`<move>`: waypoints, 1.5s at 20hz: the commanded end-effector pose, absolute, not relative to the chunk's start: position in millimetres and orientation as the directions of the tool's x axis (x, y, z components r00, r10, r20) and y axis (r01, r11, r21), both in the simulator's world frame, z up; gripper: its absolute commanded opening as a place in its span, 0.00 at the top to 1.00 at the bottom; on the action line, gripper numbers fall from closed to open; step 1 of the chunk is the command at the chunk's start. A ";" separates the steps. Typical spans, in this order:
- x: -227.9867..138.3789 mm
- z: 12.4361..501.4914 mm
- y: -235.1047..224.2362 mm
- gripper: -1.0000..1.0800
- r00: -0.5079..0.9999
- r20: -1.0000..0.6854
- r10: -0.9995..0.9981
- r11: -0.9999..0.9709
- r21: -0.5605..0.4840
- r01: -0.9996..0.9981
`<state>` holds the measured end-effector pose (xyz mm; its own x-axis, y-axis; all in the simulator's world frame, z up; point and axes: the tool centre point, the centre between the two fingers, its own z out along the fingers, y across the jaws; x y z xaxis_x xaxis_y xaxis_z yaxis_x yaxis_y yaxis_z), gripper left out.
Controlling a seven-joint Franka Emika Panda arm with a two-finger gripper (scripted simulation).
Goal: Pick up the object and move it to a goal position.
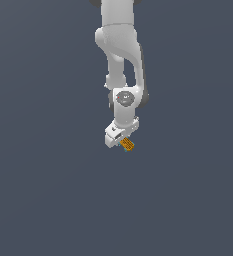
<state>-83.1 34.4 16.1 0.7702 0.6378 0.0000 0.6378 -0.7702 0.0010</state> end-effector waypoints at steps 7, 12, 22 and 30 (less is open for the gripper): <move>-74.1 30.4 18.4 1.00 0.770 0.000 0.638 -0.770 0.001 0.638; -59.6 53.2 -6.8 1.00 0.770 0.001 0.638 -0.770 0.000 0.638; -16.8 119.9 -80.3 1.00 0.770 0.002 0.638 -0.770 -0.001 0.638; 18.7 173.0 -139.4 1.00 0.770 0.002 0.638 -0.770 -0.001 0.638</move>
<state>12.6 -129.3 163.3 0.7704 0.6375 0.0016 0.6375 -0.7704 -0.0007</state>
